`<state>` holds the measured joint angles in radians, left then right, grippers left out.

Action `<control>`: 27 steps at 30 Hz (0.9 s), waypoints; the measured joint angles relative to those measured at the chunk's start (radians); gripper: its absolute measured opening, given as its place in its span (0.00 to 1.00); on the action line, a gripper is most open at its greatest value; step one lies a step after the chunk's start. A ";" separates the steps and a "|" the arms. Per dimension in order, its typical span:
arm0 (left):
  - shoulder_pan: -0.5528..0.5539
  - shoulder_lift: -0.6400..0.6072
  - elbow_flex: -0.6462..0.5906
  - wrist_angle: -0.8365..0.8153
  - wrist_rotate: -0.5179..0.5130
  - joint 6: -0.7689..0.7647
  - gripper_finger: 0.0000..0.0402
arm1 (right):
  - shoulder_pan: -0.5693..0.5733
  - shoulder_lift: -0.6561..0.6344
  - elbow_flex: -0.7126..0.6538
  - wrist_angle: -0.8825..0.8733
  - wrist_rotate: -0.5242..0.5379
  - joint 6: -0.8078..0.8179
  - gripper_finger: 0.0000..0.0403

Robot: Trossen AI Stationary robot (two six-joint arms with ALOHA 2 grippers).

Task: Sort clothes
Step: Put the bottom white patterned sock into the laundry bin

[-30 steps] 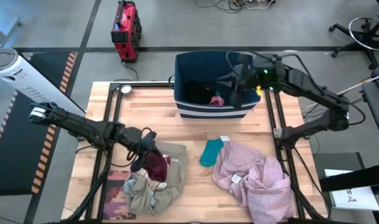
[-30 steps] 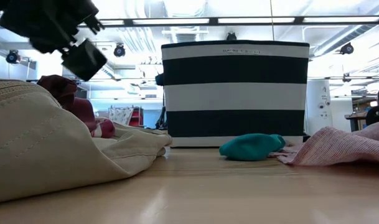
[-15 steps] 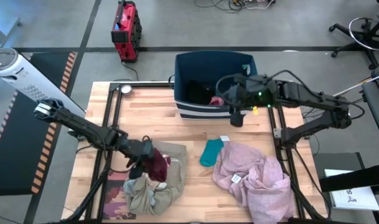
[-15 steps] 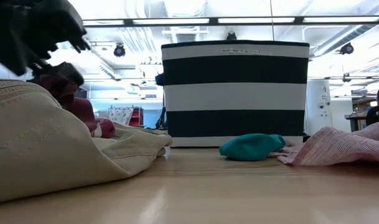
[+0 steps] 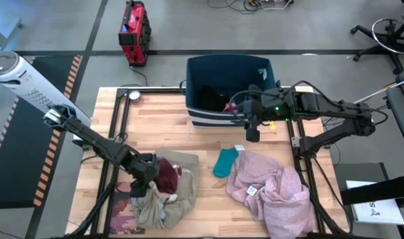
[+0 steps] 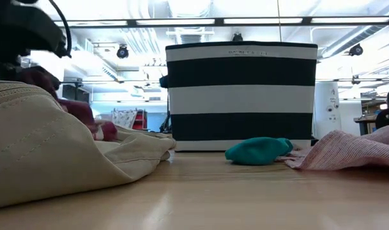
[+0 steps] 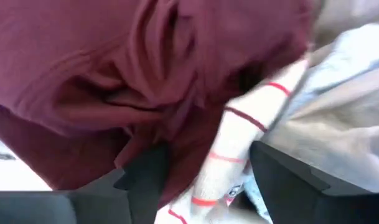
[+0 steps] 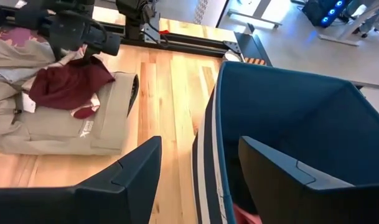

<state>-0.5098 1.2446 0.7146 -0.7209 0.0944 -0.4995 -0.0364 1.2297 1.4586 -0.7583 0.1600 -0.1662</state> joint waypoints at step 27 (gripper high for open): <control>-0.001 -0.162 0.303 -0.068 -0.165 0.089 0.00 | 0.052 -0.041 -0.159 0.051 -0.001 0.010 0.19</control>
<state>-0.5106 1.0826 1.0174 -0.7893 -0.0704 -0.4109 0.0159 1.1884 1.2996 -0.7078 0.1591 -0.1562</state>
